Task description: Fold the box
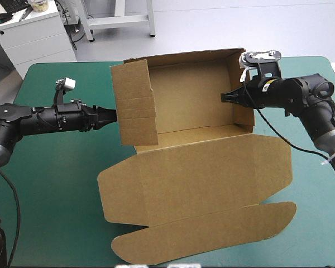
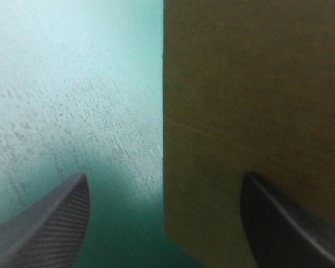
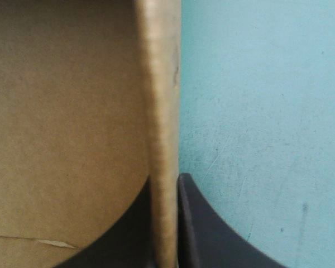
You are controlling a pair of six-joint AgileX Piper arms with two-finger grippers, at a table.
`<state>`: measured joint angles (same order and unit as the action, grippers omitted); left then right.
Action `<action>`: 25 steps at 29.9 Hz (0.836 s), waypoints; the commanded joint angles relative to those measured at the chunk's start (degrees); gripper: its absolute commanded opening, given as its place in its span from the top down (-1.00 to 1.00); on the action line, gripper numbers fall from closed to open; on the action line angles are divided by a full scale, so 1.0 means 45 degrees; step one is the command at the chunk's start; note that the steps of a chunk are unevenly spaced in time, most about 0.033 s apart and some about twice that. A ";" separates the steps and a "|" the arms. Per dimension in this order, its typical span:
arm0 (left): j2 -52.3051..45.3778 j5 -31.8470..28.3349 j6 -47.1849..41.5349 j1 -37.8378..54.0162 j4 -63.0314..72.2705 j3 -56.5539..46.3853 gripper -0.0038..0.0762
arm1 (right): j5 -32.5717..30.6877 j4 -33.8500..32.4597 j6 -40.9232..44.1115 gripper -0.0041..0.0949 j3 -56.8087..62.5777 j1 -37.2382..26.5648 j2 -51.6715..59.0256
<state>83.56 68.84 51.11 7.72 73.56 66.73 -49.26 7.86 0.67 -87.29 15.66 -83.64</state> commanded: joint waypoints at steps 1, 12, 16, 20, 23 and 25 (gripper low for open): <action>-0.0477 0.1152 0.0076 -0.0113 0.1721 0.0305 -0.43 | 0.1117 0.0041 0.0226 0.90 -0.0307 -0.0042 0.0366; -0.1112 0.1152 0.0364 -0.1359 0.2210 0.0328 -0.43 | 0.0983 -0.0732 0.0488 0.90 -0.0307 -0.0042 0.0369; -0.1333 0.1152 0.0521 -0.1582 0.2231 0.0351 -0.43 | 0.0820 -0.0732 0.0488 0.90 -0.0307 -0.0042 0.0369; -0.1458 0.1126 0.0883 -0.1605 0.2342 0.0351 -0.43 | 0.0624 -0.0698 0.0578 0.90 -0.0307 -0.0042 0.0369; -0.1458 0.1126 0.0761 -0.1605 0.2670 0.0351 -0.43 | 0.0386 -0.0593 0.0609 0.90 -0.0307 -0.0042 0.0369; -0.1458 0.1126 0.0761 -0.1605 0.2633 0.0351 -0.43 | 0.0326 -0.0300 0.0517 0.90 -0.0307 -0.0019 0.0369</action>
<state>78.96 69.06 54.56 0.92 80.01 66.73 -50.45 4.31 3.04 -87.29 15.66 -84.09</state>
